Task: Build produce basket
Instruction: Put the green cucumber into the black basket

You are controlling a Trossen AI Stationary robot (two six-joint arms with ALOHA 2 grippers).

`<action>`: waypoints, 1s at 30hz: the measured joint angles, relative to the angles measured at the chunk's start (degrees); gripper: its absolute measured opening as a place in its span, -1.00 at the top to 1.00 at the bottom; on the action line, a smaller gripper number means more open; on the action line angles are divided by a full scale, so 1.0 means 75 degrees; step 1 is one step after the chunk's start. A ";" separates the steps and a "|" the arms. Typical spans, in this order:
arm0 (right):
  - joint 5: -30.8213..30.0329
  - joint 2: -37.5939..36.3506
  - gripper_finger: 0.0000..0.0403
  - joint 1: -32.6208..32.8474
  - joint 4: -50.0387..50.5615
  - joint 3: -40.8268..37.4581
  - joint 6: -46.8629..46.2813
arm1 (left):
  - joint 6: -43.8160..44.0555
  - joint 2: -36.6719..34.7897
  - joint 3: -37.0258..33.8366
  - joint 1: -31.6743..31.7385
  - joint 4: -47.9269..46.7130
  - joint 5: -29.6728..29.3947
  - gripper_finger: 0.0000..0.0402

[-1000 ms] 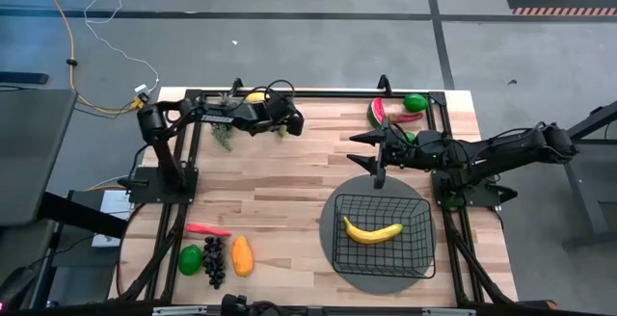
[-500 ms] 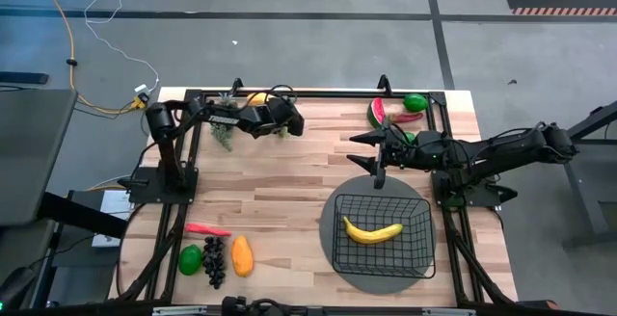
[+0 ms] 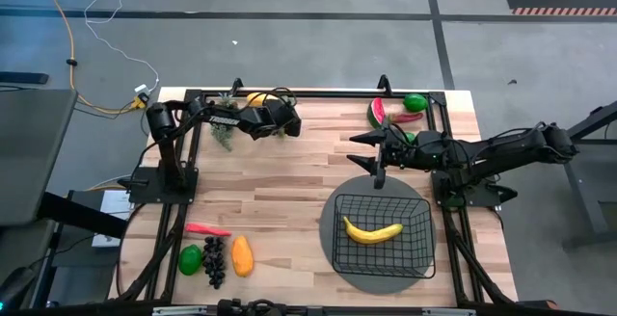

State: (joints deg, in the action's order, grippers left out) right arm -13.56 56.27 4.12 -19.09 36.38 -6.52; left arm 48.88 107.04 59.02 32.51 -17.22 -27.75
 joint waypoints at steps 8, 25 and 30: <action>0.0000 0.0000 -0.11 0.0000 0.0000 0.0000 -0.0003 | 0.0347 0.0005 0.0000 -0.0008 0.0197 -0.0074 -0.50; -0.0003 0.0000 -0.11 0.0000 -0.0001 0.0000 0.0070 | 0.0867 0.0425 0.0000 -0.0434 0.0289 -0.0352 -0.50; -0.0003 0.0000 -0.11 0.0000 -0.0003 0.0000 0.0052 | 0.0883 0.0428 0.0000 -0.0428 0.0268 -0.0394 -0.44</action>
State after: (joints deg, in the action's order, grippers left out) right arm -13.58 56.27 4.12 -19.11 36.38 -6.13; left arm 55.51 110.26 59.02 29.30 -15.20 -30.70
